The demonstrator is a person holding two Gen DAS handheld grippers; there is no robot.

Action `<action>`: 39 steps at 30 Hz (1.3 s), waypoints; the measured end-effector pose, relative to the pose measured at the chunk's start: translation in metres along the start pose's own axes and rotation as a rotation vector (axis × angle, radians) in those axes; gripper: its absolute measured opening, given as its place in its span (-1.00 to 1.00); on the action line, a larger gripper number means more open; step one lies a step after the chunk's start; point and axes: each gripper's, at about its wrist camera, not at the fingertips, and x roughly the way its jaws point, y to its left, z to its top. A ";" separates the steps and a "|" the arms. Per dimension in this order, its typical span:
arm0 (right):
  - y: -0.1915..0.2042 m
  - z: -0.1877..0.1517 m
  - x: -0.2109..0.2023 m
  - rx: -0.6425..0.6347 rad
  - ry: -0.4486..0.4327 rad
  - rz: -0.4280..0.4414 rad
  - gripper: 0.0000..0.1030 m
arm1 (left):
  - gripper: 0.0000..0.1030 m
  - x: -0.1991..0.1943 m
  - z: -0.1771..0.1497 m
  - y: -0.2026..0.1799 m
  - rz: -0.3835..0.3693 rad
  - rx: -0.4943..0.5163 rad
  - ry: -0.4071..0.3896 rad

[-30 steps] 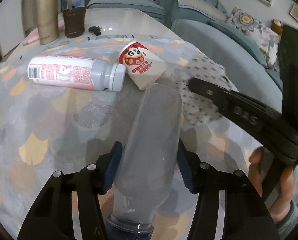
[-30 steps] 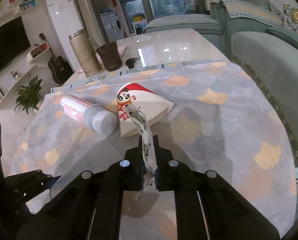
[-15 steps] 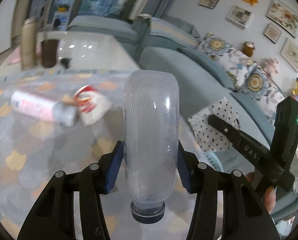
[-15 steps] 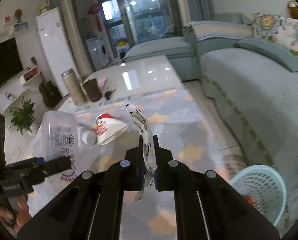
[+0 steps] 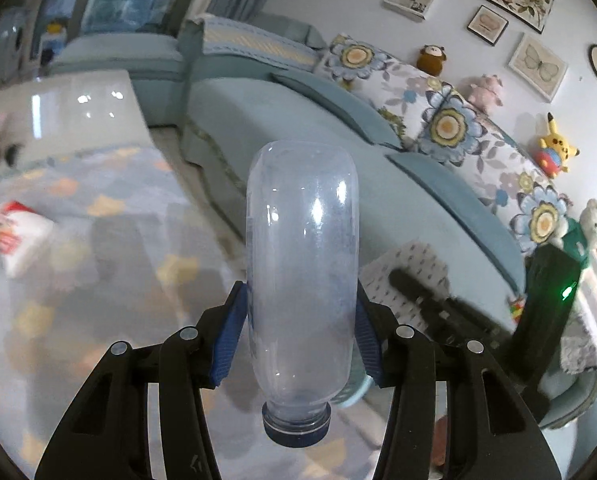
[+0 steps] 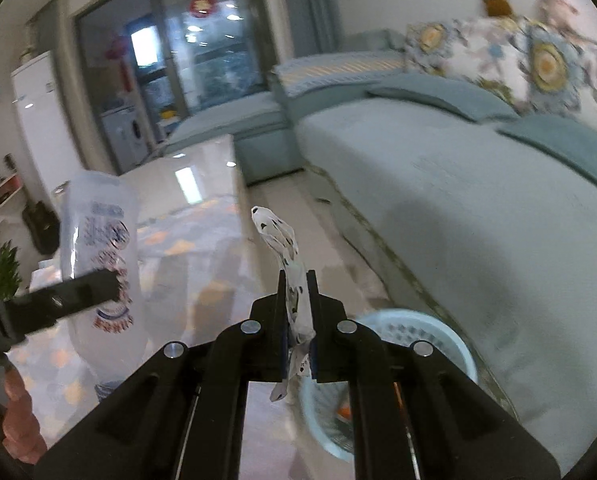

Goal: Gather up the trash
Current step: 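Carry bottle and paper over the blue basket and open both tools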

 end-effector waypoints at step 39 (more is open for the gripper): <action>-0.139 -0.105 0.083 0.351 0.238 -0.098 0.08 | 0.27 0.110 -0.037 -0.007 -0.050 0.019 0.131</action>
